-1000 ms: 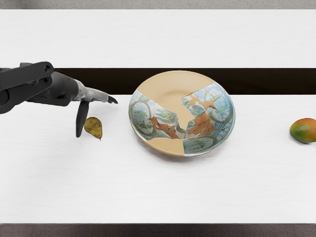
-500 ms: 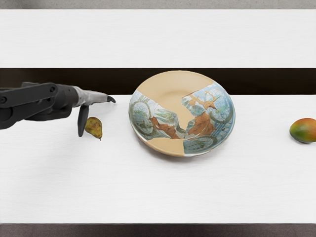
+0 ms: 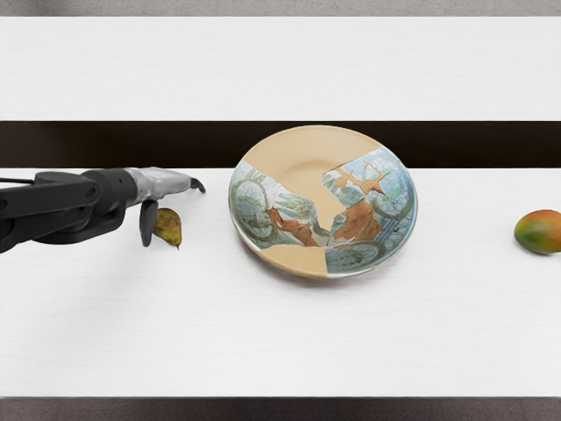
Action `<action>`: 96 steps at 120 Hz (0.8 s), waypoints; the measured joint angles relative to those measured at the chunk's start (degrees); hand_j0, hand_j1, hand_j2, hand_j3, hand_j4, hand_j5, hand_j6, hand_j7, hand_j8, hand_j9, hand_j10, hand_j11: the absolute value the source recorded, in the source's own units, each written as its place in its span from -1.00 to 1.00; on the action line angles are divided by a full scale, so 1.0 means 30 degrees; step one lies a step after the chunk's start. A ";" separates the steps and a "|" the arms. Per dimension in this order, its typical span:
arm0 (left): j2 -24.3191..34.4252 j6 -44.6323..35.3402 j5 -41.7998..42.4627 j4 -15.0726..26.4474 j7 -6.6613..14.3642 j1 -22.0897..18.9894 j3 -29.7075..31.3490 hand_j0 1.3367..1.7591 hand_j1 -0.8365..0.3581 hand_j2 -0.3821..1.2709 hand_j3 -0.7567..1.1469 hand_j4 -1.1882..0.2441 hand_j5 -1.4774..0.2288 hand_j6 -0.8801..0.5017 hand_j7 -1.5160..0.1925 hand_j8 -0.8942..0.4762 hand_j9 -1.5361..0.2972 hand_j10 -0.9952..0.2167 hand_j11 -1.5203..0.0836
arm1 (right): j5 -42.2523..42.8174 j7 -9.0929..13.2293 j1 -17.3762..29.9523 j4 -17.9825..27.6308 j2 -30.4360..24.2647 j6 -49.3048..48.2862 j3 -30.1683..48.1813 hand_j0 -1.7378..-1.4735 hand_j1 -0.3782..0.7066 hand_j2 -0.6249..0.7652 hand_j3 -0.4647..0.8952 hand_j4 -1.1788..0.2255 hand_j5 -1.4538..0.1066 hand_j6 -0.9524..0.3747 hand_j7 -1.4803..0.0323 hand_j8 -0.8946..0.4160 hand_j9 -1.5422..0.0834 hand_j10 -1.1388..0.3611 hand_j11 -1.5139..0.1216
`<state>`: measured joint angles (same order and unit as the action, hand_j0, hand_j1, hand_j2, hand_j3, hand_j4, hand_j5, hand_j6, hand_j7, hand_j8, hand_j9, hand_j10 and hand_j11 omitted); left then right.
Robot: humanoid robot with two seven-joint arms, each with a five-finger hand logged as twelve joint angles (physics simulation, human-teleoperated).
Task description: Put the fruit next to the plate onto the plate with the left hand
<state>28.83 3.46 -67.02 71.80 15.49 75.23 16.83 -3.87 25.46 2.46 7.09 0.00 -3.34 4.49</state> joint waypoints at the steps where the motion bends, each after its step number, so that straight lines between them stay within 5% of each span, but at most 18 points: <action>1: 0.0000 -0.0048 -0.0023 0.0011 0.0000 0.0000 0.0019 0.52 0.64 -0.49 -0.20 0.41 0.46 0.09 0.58 0.05 0.43 0.35 0.61 | 0.0000 0.0001 0.0000 -0.0001 0.0000 0.0000 0.0000 -0.40 -0.95 -0.10 -0.32 0.68 0.86 0.43 0.96 0.36 0.90 0.52 0.85; 96: 0.0761 -0.2373 -0.1118 0.2408 -0.0030 0.0072 0.0930 0.52 0.43 -0.47 -0.20 0.27 0.31 -0.12 0.36 -0.11 0.28 0.18 0.45 | 0.0000 0.0004 0.0000 0.0002 0.0000 0.0000 0.0000 -0.40 -0.95 -0.10 -0.32 0.68 0.86 0.43 0.96 0.36 0.90 0.52 0.85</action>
<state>31.11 -3.66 -70.38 79.02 15.40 75.45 19.62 -3.87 25.48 2.46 7.09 0.00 -3.34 4.49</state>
